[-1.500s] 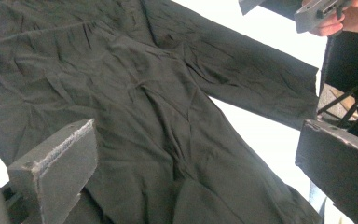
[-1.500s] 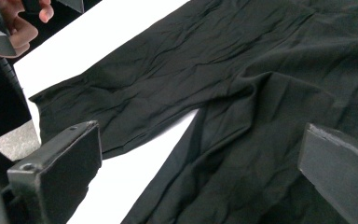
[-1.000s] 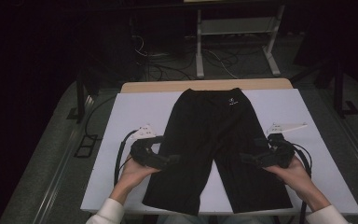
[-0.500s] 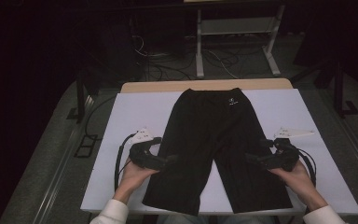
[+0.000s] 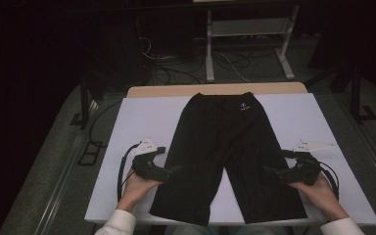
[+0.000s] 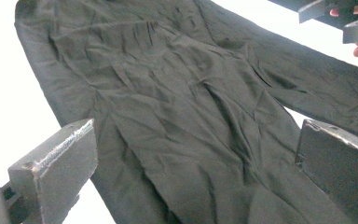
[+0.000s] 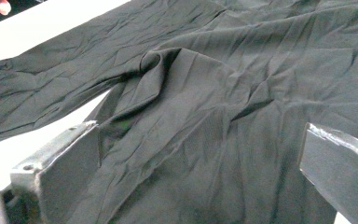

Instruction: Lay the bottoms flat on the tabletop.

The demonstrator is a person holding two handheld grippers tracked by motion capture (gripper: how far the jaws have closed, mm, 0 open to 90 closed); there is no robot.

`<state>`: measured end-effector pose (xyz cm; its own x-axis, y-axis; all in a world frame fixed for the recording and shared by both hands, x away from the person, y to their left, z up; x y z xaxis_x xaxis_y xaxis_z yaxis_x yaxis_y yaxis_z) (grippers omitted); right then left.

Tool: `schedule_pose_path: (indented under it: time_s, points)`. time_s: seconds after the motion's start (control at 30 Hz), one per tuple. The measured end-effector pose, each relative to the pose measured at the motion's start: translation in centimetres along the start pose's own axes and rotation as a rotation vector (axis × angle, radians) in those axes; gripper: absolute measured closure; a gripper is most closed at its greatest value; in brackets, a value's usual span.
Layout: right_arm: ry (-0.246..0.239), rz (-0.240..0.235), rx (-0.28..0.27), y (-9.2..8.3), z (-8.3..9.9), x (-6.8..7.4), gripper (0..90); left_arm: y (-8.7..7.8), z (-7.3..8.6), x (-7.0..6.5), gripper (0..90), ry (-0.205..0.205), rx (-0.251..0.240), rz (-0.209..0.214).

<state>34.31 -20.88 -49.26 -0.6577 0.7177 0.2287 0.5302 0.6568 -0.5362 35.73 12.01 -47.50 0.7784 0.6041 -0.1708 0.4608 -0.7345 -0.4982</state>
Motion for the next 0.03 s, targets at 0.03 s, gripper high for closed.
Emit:
schedule_pose_path:
  time_s: [0.03]
  points:
    - [-0.003, 0.001, -0.006, -0.13, -0.01, 0.03, 0.0, 0.04, 0.00, -0.02, 0.1, 0.000, 0.001, 0.002]
Point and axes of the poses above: each handheld gripper's, and its own axes: y roughly forward along the jaws, z roughly out of its underside, x roughly to its left, the point moved 10 cm from there along y, roughly forward along the jaws, and after that the axes turned 1 degree about -z, right-handed, at the moved point
